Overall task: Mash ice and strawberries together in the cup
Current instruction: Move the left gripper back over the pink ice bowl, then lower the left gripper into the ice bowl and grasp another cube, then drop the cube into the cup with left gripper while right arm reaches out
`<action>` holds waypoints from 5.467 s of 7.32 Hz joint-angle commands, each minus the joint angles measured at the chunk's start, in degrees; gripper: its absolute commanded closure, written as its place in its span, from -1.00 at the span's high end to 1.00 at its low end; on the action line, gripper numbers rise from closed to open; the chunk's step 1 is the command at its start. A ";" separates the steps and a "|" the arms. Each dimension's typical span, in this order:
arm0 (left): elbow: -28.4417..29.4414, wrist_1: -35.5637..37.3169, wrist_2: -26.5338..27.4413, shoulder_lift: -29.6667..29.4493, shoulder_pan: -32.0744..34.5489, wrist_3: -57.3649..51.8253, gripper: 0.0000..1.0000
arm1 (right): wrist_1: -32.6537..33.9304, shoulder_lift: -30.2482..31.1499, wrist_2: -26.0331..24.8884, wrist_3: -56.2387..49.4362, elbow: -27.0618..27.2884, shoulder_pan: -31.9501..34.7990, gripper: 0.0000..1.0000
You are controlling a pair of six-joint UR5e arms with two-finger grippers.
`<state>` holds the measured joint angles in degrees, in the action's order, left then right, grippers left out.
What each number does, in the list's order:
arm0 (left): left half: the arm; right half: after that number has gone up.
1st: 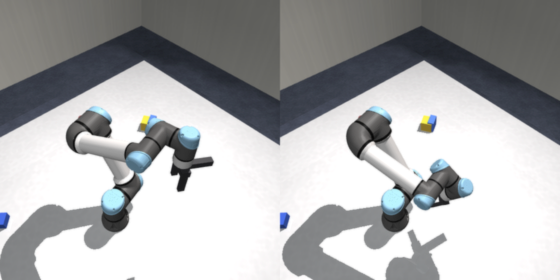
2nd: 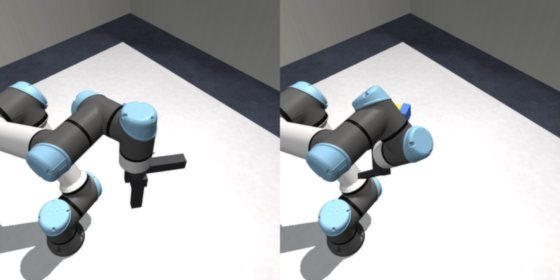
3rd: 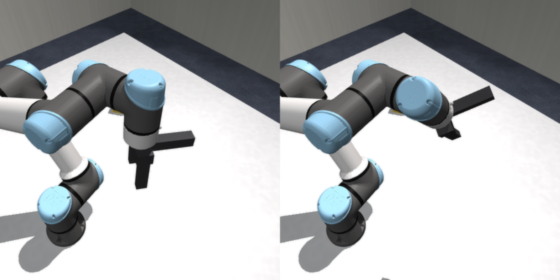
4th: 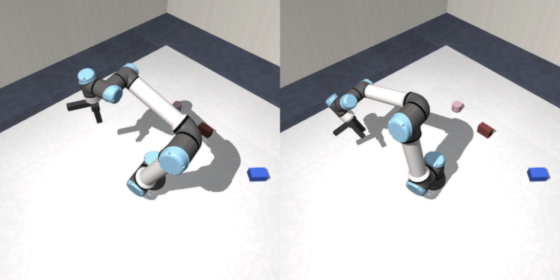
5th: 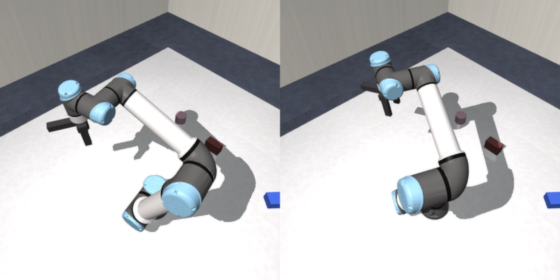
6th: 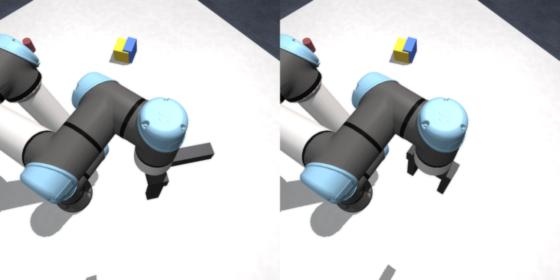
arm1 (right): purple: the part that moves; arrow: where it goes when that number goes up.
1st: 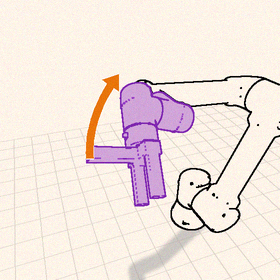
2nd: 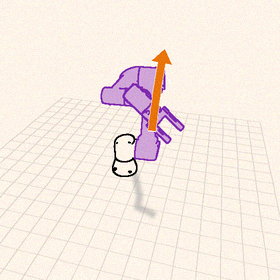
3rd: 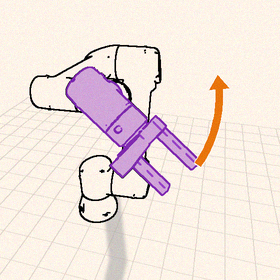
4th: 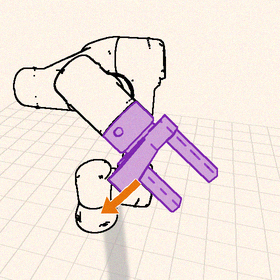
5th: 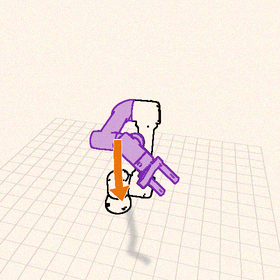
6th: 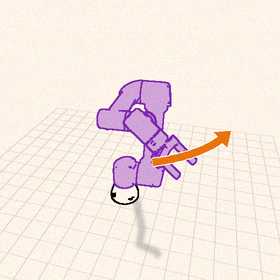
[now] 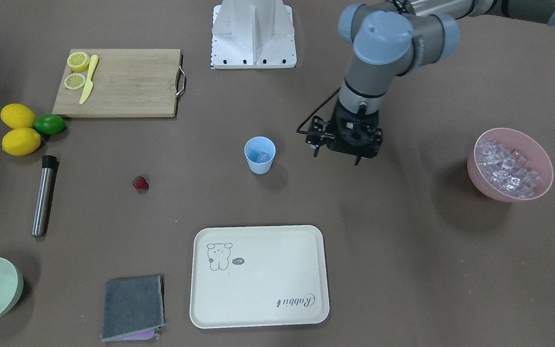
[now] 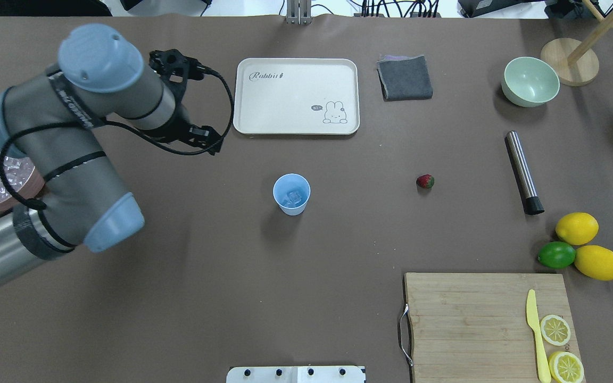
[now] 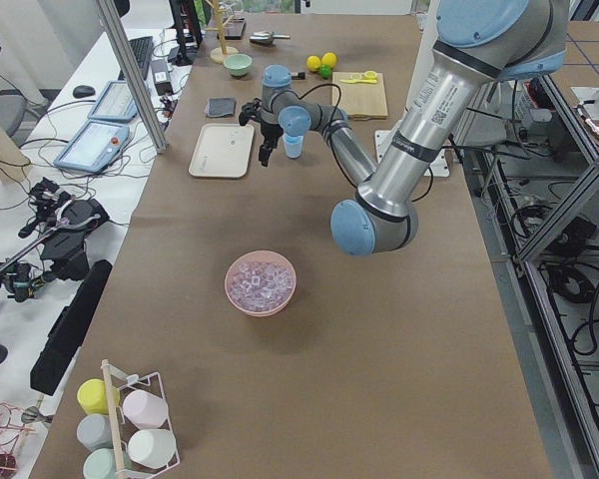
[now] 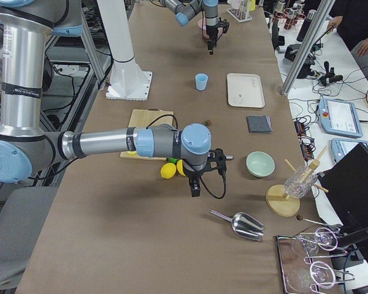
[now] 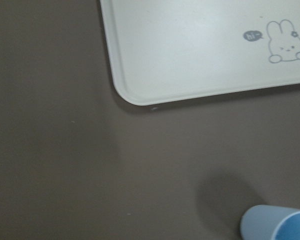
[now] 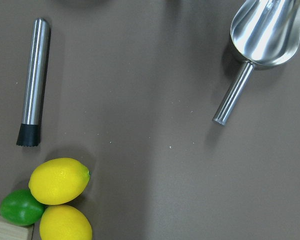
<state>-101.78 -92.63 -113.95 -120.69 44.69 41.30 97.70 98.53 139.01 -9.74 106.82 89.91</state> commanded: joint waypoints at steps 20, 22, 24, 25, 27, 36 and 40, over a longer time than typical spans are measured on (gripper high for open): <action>5.80 -11.26 -9.62 27.71 16.57 -12.65 0.78 | -1.20 0.09 0.21 0.07 -0.20 0.00 1.00; 6.24 -11.26 -8.84 27.71 15.78 -12.65 0.78 | -1.11 0.09 0.21 0.08 -0.29 0.00 1.00; 6.15 -11.26 -8.83 27.71 15.69 -12.56 0.38 | -1.11 0.09 0.21 0.16 -0.29 0.00 1.00; 6.24 -11.26 -8.75 27.71 15.69 -12.65 -0.17 | -1.11 0.09 0.29 0.16 -0.20 0.00 1.00; 5.89 -11.17 -8.66 27.62 15.69 -12.65 -1.00 | -1.11 0.70 0.29 0.16 -0.20 0.00 1.00; -5.80 10.36 -16.19 16.31 21.68 -13.40 -1.00 | -1.20 0.88 0.47 0.16 0.06 0.00 1.00; -1.52 10.01 -9.86 -4.84 1.77 16.29 -1.00 | -1.20 -1.74 0.47 0.42 0.06 -0.87 1.00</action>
<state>-105.42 -82.47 -128.13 -118.78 52.76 48.77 96.50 98.05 139.54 -9.44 106.88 89.50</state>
